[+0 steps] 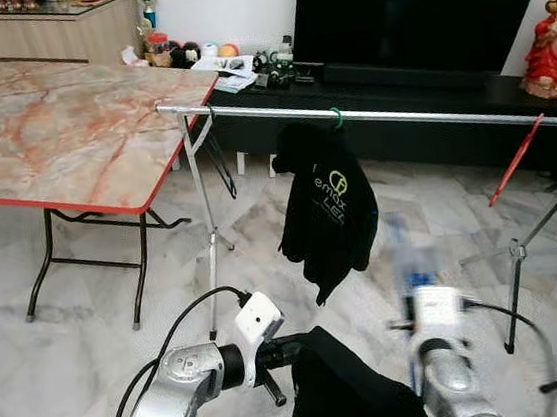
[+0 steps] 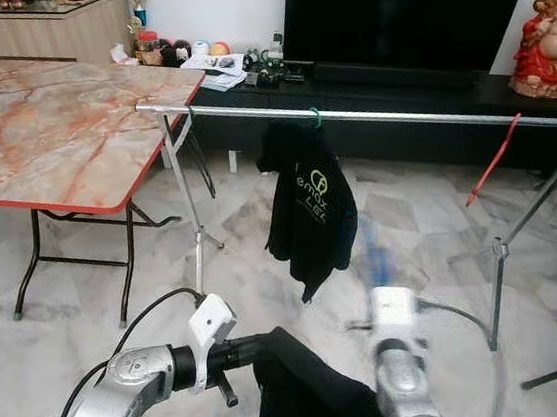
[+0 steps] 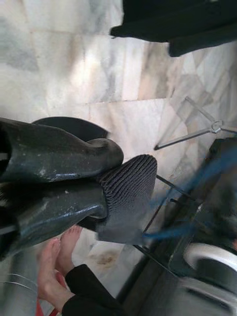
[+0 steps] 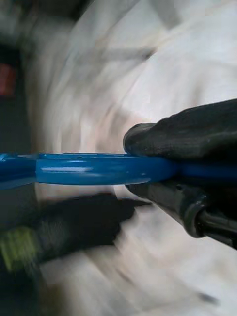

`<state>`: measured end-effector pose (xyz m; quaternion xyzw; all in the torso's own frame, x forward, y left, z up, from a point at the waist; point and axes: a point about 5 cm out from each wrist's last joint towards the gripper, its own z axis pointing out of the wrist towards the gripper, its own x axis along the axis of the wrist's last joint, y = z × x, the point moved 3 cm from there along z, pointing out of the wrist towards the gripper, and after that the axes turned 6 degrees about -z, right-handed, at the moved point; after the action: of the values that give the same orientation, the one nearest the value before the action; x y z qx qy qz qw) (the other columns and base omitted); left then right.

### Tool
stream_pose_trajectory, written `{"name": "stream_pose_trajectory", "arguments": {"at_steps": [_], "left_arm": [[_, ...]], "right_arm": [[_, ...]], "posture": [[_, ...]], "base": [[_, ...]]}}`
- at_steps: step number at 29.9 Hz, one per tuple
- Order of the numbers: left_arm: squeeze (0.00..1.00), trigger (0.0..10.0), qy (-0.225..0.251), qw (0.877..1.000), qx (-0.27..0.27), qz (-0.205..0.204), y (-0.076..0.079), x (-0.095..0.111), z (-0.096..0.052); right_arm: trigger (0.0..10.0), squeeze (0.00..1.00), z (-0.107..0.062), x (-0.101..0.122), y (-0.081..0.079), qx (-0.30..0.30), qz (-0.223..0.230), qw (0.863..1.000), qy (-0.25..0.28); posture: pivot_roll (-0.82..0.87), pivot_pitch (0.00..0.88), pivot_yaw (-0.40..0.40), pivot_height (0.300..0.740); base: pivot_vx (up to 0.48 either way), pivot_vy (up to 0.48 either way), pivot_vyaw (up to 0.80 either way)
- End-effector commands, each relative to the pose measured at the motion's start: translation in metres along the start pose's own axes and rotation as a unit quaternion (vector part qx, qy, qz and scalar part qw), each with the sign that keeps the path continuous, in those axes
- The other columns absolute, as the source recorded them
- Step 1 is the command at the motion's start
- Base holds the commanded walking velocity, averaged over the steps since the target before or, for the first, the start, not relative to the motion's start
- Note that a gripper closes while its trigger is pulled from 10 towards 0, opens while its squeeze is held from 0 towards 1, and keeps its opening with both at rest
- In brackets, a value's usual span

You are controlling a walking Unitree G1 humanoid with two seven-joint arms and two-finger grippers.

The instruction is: Hang hanger

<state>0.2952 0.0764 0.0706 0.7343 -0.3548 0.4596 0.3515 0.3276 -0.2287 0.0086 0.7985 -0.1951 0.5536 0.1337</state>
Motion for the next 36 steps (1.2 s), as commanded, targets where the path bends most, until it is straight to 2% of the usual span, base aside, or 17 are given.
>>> {"name": "stream_pose_trajectory", "arguments": {"at_steps": [1, 6, 7, 8, 9, 12, 15, 19, 20, 22, 25, 26, 28, 30, 33, 34, 36], "left_arm": [[0.0, 0.0, 0.012, 1.0, -0.005, 0.005, 0.002, 0.008, 0.0], [0.0, 0.0, 0.008, 1.0, -0.007, 0.0, 0.002, 0.006, -0.002], [0.0, 0.0, 0.008, 1.0, -0.007, 0.0, 0.002, 0.006, -0.002], [0.0, 0.0, 0.006, 1.0, -0.007, -0.001, 0.002, 0.005, -0.003], [0.0, 0.0, 0.005, 1.0, -0.007, -0.002, 0.002, 0.005, -0.003], [0.0, 0.0, 0.003, 1.0, -0.007, -0.003, 0.002, 0.003, -0.004], [0.0, 0.0, 0.002, 1.0, -0.007, -0.004, 0.002, 0.003, -0.004], [0.0, 0.0, 0.0, 1.0, -0.008, -0.009, 0.002, 0.002, -0.005], [0.0, 0.0, 0.0, 1.0, -0.008, -0.01, 0.002, 0.002, -0.005], [0.0, 0.0, 0.0, 1.0, -0.008, -0.01, 0.002, 0.001, -0.005], [0.0, 0.0, -0.003, 1.0, -0.008, -0.012, 0.002, 0.0, -0.006], [0.0, 0.0, -0.006, 1.0, -0.008, -0.014, 0.002, -0.002, -0.007], [0.0, 0.0, -0.008, 1.0, -0.008, -0.016, 0.002, -0.003, -0.008], [0.0, 0.0, -0.031, 0.999, -0.002, -0.017, 0.0, -0.013, -0.014], [0.0, 0.0, -0.082, 0.996, 0.012, -0.011, -0.004, -0.032, -0.02], [0.0, 0.0, -0.129, 0.991, 0.023, 0.0, -0.008, -0.048, -0.024], [0.0, 0.0, -0.169, 0.985, 0.029, 0.012, -0.01, -0.062, -0.029]], "right_arm": [[10.0, 0.0, 0.003, -0.002, 0.013, -0.04, 0.065, 0.997, -0.022], [10.0, 0.0, 0.006, 0.003, 0.022, -0.065, 0.18, 0.981, -0.025], [10.0, 0.0, 0.006, 0.003, 0.022, -0.065, 0.18, 0.981, -0.025], [10.0, 0.0, 0.008, 0.007, 0.025, -0.072, 0.234, 0.969, -0.021], [10.0, 0.0, 0.009, 0.008, 0.027, -0.075, 0.252, 0.965, -0.02], [10.0, 0.0, 0.013, 0.007, 0.032, -0.084, 0.405, 0.91, -0.035], [10.0, 0.0, 0.014, 0.008, 0.034, -0.084, 0.425, 0.9, -0.036], [10.0, 0.0, 0.016, 0.01, 0.037, -0.07, 0.488, 0.869, -0.035], [10.0, 0.0, 0.016, 0.01, 0.037, -0.069, 0.513, 0.855, -0.034], [10.0, 0.0, 0.017, 0.009, 0.037, -0.069, 0.521, 0.85, -0.034], [10.0, 0.0, 0.016, 0.004, 0.045, -0.089, 0.57, 0.816, -0.035], [10.0, 0.0, 0.015, 0.003, 0.052, -0.106, 0.592, 0.798, -0.03], [10.0, 0.0, 0.015, 0.002, 0.057, -0.115, 0.602, 0.79, -0.027], [10.0, 0.0, 0.018, 0.011, 0.072, -0.13, 0.622, 0.772, 0.001], [10.0, 0.0, 0.022, 0.023, 0.08, -0.121, 0.635, 0.762, 0.024], [10.0, 0.0, 0.024, 0.032, 0.078, -0.094, 0.645, 0.758, 0.04], [10.0, 0.0, 0.026, 0.039, 0.074, -0.073, 0.648, 0.757, 0.05]], "posture": [[0.17, 0.001, -0.116, 0.74], [0.17, 0.0, -0.114, 0.74], [0.17, 0.0, -0.114, 0.74], [0.17, 0.0, -0.113, 0.74], [0.17, 0.0, -0.113, 0.74], [0.17, 0.0, -0.112, 0.74], [0.17, 0.0, -0.112, 0.74], [0.17, 0.0, -0.111, 0.74], [0.17, 0.0, -0.111, 0.74], [0.17, 0.0, -0.111, 0.74], [0.17, 0.0, -0.111, 0.74], [0.17, 0.0, -0.109, 0.74], [0.17, 0.0, -0.109, 0.74], [0.17, 0.0, -0.107, 0.74], [0.16, 0.0, -0.106, 0.74], [0.16, 0.0, -0.106, 0.74], [0.16, 0.0, -0.105, 0.74]], "base": [[0.0, 0.0, 0.0], [0.0, 0.0, 0.0], [0.0, 0.0, 0.0], [0.0, 0.0, 0.0], [0.0, 0.0, 0.0], [0.0, 0.0, 0.0], [0.0, 0.0, 0.0], [0.0, 0.0, 0.0], [0.0, 0.0, 0.0], [0.0, 0.0, 0.0], [0.0, 0.0, 0.0], [0.0, 0.0, 0.0], [0.0, 0.0, 0.0], [0.0, 0.0, 0.0], [0.0, 0.0, 0.0], [0.0, 0.0, 0.0], [0.0, 0.0, 0.0]]}}
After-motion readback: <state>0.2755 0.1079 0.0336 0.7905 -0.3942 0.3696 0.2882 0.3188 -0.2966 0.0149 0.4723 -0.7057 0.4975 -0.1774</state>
